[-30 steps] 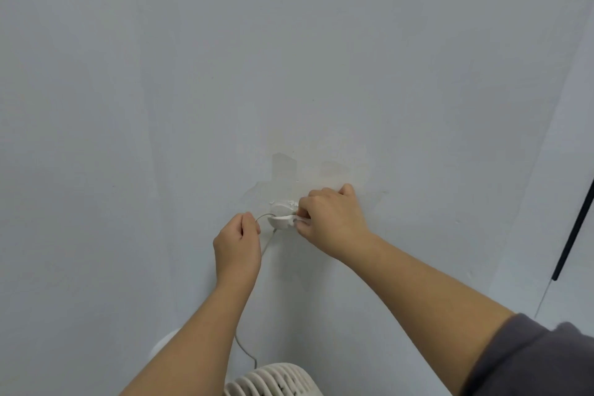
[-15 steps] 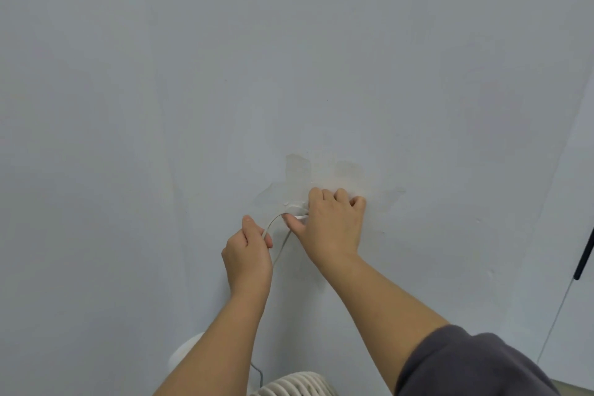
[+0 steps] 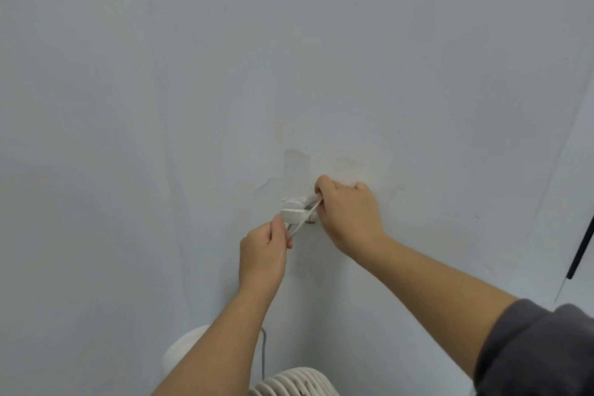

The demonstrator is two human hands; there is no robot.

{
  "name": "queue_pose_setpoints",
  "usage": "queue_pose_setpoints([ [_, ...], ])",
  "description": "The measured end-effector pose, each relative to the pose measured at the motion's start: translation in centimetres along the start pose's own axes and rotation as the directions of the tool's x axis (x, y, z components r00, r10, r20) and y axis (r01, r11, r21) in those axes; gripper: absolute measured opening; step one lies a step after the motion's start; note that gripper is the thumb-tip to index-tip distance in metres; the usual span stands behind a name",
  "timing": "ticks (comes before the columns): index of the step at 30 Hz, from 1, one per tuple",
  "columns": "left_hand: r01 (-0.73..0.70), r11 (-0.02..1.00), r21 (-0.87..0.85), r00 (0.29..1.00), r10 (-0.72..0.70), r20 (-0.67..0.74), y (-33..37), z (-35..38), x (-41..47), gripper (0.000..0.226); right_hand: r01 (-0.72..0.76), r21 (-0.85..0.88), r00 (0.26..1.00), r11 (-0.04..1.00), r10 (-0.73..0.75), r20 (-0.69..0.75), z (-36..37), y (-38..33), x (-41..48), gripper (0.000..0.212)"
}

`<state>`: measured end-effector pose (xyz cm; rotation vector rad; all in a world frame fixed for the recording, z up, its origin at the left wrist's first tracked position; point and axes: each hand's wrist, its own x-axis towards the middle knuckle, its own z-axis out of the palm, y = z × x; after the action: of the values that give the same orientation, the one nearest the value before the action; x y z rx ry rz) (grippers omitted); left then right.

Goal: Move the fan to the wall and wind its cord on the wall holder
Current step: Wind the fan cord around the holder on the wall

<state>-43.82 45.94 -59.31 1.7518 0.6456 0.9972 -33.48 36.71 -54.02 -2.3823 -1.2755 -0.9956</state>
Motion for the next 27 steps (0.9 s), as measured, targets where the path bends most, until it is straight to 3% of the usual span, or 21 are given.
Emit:
queue_pose_setpoints([
  [5,-0.053,0.998,-0.043,0.990,0.059,0.127,-0.2,-0.1,0.0,0.043,0.091,0.090,0.996,0.992,-0.091,-0.002,-1.6,3.3,0.4,0.019],
  [8,-0.091,0.994,-0.062,0.973,0.102,0.205,-0.3,0.4,0.0,0.033,0.266,0.039,0.962,0.963,-0.268,0.049,-2.0,5.3,0.7,0.021],
  [12,-0.184,0.983,-0.020,0.915,0.179,0.361,-0.6,1.2,0.0,0.017,0.541,-0.172,0.839,0.824,-0.541,0.046,-2.0,7.3,0.3,0.030],
  [15,-0.313,0.946,0.091,0.856,0.239,0.458,-0.6,1.8,-0.1,0.019,0.664,-0.298,0.728,0.686,-0.684,0.049,-2.0,8.7,0.4,0.036],
  [22,-0.568,0.758,0.319,0.753,0.322,0.574,0.4,3.0,-1.0,0.019,0.721,-0.329,0.679,0.610,-0.715,0.165,-2.4,10.6,0.1,0.052],
  [27,-0.676,0.557,0.484,0.688,0.240,0.685,-0.2,3.3,-1.0,0.020,0.731,-0.283,0.677,0.621,-0.714,0.181,-2.4,11.1,-0.3,0.053],
])
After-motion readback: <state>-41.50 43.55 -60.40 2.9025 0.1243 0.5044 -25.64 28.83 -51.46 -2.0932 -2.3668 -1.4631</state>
